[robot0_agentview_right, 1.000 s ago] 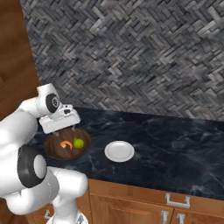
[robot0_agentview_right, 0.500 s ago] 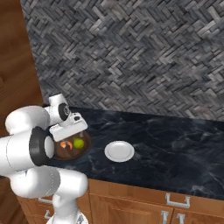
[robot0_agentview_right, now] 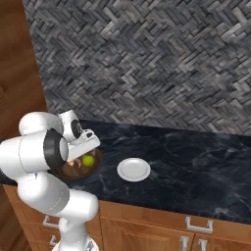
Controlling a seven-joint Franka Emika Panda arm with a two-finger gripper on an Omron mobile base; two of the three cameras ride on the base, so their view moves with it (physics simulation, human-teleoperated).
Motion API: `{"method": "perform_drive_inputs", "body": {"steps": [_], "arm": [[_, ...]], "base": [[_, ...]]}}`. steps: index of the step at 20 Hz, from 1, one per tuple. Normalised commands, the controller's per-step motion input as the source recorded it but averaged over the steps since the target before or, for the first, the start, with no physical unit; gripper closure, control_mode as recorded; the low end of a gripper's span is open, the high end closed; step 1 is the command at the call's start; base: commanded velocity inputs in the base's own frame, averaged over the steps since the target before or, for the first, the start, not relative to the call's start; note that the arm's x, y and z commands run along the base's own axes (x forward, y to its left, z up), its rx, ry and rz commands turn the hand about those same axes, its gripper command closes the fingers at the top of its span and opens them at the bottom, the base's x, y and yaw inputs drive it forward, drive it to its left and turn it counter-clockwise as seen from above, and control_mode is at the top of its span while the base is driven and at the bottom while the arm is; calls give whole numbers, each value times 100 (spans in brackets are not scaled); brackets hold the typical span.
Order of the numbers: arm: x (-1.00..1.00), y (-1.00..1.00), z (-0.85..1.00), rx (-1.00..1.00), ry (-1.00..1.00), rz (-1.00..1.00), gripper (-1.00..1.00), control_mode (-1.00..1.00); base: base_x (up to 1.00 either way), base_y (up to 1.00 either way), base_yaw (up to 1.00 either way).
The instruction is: Remove the pear from the bowl and place it on the small plate. Then place the bowl with only the shrimp in the microwave, close the door, and press the start button to microwave the shrimp.
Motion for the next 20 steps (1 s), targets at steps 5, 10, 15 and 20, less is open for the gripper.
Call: {"method": "perform_drive_inputs", "body": {"steps": [5, 10, 15, 20], "arm": [[0, -19, -21, 0, 0, 10, -100, -100], [-2, -16, -23, 0, 0, 9, 100, -100], [-38, -14, 44, 0, -16, 4, 100, -100], [-59, -37, 100, 0, -19, 1, 100, -100]], "base": [[0, 0, 0], [0, 0, 0], [0, 0, 0], [0, 0, 0]]}}
